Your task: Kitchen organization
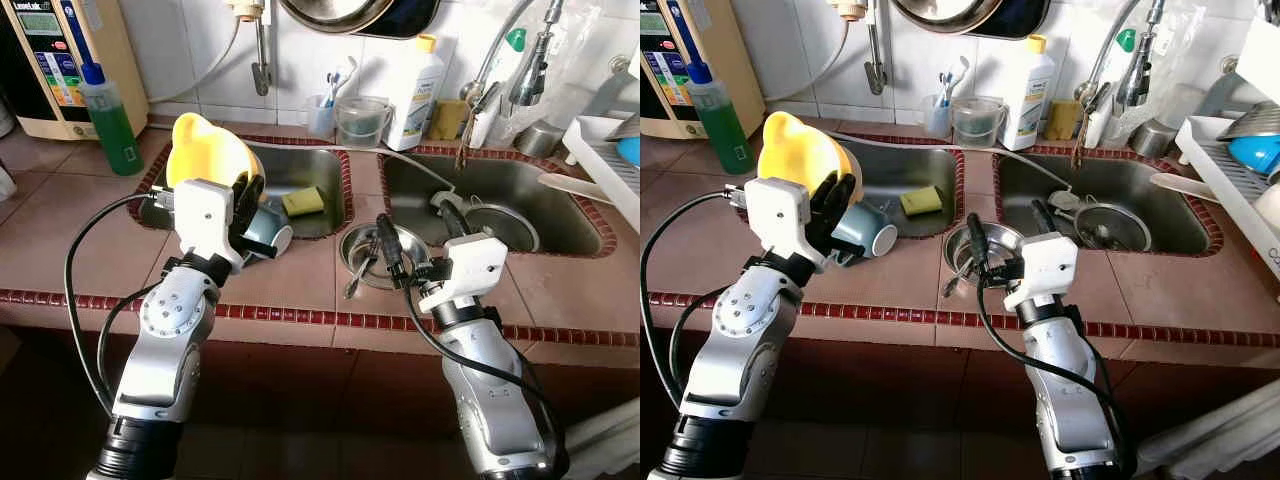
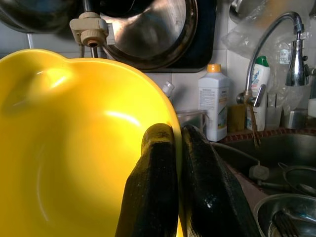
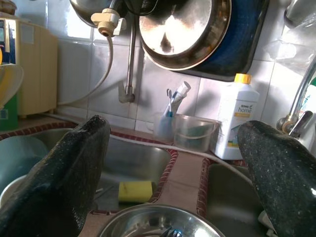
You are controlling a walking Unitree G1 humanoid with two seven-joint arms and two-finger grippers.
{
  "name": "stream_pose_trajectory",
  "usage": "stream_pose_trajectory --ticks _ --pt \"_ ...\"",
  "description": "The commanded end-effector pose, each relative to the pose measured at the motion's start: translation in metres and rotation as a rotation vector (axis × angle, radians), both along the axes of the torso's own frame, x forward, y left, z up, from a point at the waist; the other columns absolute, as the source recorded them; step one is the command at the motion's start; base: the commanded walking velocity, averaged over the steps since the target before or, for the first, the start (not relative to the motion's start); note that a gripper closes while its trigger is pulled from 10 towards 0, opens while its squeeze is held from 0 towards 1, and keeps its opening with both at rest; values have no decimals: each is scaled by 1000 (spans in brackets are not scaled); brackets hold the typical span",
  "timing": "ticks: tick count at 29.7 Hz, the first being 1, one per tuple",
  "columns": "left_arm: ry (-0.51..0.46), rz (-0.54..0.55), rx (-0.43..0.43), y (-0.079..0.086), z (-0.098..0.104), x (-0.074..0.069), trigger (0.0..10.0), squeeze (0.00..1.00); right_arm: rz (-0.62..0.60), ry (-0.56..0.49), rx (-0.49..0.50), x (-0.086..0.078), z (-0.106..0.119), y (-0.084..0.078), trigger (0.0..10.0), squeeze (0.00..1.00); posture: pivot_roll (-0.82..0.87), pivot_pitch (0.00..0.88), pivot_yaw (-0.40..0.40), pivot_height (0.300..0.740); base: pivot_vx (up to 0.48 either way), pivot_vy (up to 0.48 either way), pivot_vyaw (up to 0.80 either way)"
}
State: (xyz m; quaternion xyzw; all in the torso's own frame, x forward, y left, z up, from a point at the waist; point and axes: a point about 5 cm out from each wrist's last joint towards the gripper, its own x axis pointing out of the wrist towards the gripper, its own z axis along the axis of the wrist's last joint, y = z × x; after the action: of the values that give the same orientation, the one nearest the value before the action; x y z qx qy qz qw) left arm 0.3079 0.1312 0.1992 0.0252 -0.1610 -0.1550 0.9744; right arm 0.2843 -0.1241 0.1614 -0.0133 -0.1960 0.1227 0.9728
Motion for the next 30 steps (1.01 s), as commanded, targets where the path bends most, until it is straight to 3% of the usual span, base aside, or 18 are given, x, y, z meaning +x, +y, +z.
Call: stream_pose_trajectory --ticks 1,8,13,15,22,25,30 --pt "-22 -20 12 -4 7 0 10000 0 3 2 -5 -1 1 -1 10000 0 -132 19 -30 740 0 0 0" --pt "-55 -20 27 -5 8 -2 10000 0 7 3 -7 -2 1 -1 10000 0 -134 16 -34 740 0 0 0" --pt "-156 -45 128 -10 11 -13 10000 0 20 0 -4 -2 5 0 10000 0 -134 18 -35 740 0 0 0" --pt "-165 -53 128 -11 11 -15 10000 0 27 -4 -4 -2 6 1 10000 0 -134 18 -35 740 0 0 0" --pt "-185 -105 157 -20 8 -26 10000 0 92 -22 -1 -4 17 9 10000 0 -134 23 -37 740 0 0 0" --pt "-244 -127 235 -35 1 -34 10000 0 144 -39 -1 -4 27 17 10000 0 -126 23 -42 740 0 0 0" --pt "-254 -122 264 -38 -8 -33 10000 0 236 -44 25 -6 38 28 10000 0 -123 22 -49 740 0 0 0"
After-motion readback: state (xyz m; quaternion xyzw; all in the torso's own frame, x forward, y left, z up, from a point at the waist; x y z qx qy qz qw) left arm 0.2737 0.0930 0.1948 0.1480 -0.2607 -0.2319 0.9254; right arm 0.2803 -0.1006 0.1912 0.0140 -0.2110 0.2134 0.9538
